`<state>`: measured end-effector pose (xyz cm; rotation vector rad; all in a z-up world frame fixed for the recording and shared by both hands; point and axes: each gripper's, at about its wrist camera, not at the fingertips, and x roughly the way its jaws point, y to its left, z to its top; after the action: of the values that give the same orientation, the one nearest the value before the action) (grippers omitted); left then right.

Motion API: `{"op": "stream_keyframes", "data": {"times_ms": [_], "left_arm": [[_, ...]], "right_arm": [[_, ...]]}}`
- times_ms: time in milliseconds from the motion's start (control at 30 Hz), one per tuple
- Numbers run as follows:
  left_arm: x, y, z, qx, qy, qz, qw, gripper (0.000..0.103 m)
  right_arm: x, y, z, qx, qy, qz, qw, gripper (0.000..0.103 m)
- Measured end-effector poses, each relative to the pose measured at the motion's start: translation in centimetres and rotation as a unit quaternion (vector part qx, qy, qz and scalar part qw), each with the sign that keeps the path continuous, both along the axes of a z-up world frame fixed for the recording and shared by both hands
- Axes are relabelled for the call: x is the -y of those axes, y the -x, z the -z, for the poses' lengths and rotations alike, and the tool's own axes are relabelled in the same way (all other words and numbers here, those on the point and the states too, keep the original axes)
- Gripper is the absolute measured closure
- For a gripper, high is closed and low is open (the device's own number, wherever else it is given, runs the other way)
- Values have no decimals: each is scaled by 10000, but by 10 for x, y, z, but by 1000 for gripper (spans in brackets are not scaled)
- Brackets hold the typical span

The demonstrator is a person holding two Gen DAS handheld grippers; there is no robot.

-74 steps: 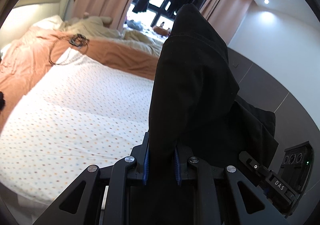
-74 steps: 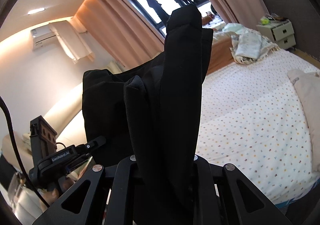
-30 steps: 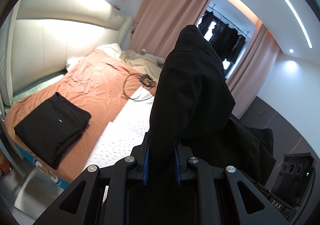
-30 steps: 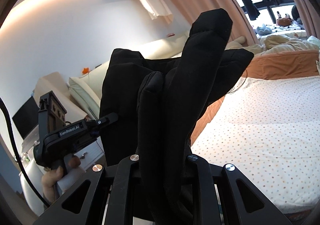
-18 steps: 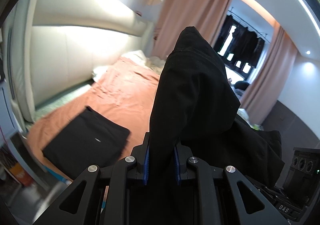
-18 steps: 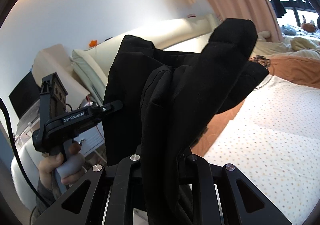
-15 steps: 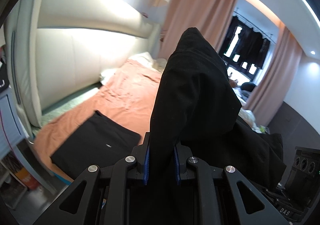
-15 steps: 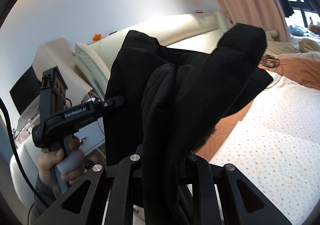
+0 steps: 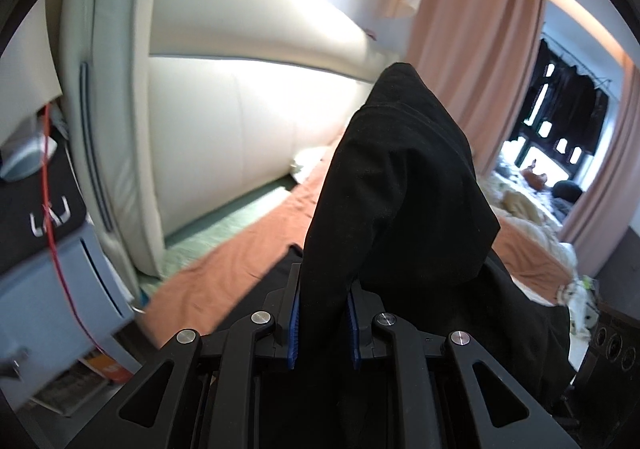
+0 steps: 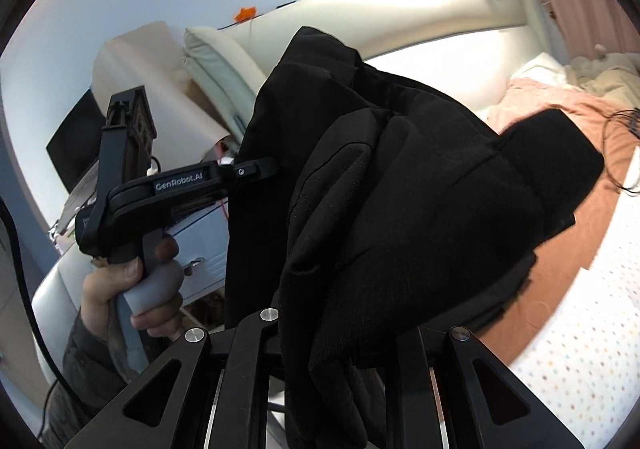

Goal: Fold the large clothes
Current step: 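Carry the lifted jacket with both tools toward the orange blanket, then lower the jacket onto the orange blanket beside the headboard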

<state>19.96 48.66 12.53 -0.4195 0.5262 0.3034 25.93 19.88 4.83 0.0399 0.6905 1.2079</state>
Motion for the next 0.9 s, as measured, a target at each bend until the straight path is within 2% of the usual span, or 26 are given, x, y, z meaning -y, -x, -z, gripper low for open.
{"op": "stream_keyframes", "data": {"times_ms": [200,433,767,800,833,900], "left_arm": [[-28,-33,16,-137,-181,-97,9997,85],[-55,-88,62,-374,190,-136,9990,85],[-70,-155,111,-826,255,-328,9957,84],[-70,-162,114,-908,264,-365,9948,79],[-70,-165,118,-951,264,-446,9941,67],[-70,-160,127,-882,204,-675,9936,57]], "right_arm": [[-16,-14,28,-295,-85,-250,9992,87],[-15,-52,76,-702,101,-98,9974,87],[4,-118,139,-1181,189,239,9925,87],[9,-122,146,-1235,186,292,9917,87],[14,-127,154,-1308,182,350,9906,87],[19,-138,172,-1413,221,446,9887,87]]}}
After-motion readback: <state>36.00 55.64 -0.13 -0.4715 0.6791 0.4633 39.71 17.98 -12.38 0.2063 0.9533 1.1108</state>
